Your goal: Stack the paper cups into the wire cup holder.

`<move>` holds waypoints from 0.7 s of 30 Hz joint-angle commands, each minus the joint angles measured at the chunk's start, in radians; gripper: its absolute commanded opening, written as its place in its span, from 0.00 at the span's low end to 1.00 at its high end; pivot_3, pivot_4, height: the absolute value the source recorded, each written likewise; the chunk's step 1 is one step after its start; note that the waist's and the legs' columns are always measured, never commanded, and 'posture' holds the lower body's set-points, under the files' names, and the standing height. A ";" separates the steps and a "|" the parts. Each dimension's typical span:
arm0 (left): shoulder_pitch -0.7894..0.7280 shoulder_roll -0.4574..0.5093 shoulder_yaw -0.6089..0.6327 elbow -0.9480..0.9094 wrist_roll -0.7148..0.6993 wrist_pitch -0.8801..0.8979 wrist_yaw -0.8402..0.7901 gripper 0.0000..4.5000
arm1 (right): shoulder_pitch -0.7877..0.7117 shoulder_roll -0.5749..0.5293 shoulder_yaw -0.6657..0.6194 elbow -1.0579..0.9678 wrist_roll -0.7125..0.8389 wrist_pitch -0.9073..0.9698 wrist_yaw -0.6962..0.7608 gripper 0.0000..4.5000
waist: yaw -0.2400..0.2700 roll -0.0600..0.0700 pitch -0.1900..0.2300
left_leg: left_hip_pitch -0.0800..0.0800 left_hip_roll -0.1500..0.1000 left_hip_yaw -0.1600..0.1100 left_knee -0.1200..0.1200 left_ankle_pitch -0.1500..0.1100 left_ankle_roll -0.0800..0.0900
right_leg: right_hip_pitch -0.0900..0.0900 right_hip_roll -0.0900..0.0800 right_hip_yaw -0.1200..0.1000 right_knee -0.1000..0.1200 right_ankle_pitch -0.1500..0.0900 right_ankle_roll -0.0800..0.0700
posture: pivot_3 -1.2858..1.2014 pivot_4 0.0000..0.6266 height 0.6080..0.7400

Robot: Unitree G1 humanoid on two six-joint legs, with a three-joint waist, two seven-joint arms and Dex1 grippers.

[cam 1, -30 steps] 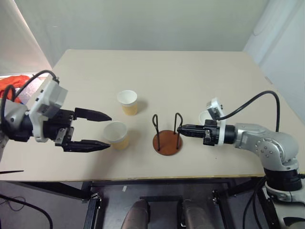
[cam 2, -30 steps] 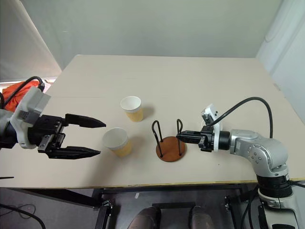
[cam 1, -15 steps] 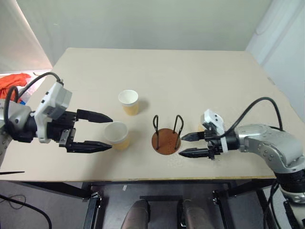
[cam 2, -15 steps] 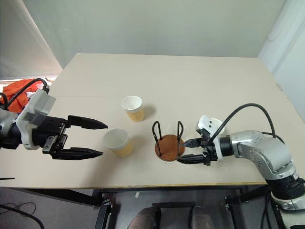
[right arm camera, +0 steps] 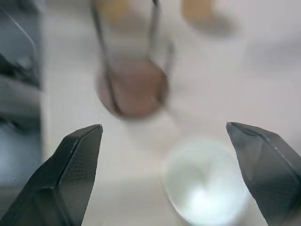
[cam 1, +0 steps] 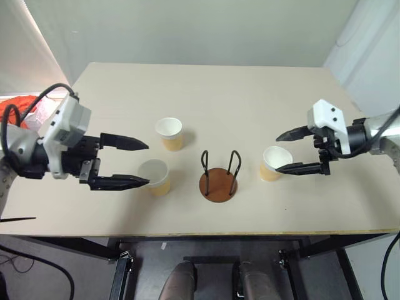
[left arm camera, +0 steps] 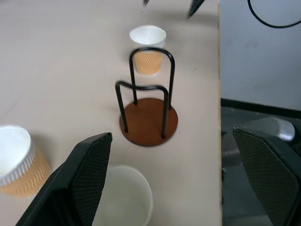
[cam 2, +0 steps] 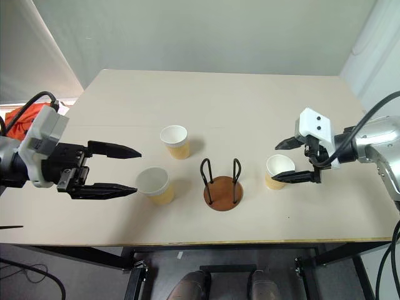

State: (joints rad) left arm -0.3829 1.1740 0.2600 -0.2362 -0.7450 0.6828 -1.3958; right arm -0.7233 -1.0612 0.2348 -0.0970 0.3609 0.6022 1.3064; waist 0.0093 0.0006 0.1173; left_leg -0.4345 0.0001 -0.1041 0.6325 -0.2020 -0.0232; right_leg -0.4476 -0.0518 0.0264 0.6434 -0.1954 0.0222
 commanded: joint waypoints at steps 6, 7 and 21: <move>0.022 0.021 0.037 -0.025 0.006 -0.017 0.000 1.00 | -0.002 0.076 0.071 0.082 -0.120 -0.088 0.042 0.99 | -0.002 0.001 0.000 | 0.000 0.001 0.001 -0.001 -0.001 0.000 | -0.001 0.000 0.000 0.000 0.002 0.004 | 0.52 0.24 1.00; 0.028 0.021 0.041 -0.028 0.005 -0.015 0.003 1.00 | -0.001 0.083 0.077 0.095 -0.137 -0.100 0.041 0.99 | -0.002 0.001 0.000 | -0.001 0.001 0.001 -0.001 -0.001 0.001 | -0.001 0.000 0.000 0.000 0.002 0.004 | 0.52 0.24 1.00; 0.121 0.031 0.103 -0.078 -0.005 -0.009 0.024 1.00 | -0.044 0.114 0.039 0.120 -0.142 -0.126 0.123 0.01 | -0.002 0.001 0.000 | 0.000 0.001 0.001 0.000 -0.001 0.001 | 0.000 0.000 0.000 0.000 0.003 0.003 | 0.52 0.24 1.00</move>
State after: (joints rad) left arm -0.2600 1.1898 0.3183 -0.2881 -0.7418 0.6775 -1.3729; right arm -0.7342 -0.9256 0.3302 0.0638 0.1936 0.4848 1.4013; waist 0.0076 0.0011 0.1176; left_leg -0.4348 0.0008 -0.1031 0.6326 -0.2034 -0.0225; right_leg -0.4479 -0.0518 0.0262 0.6438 -0.1928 0.0249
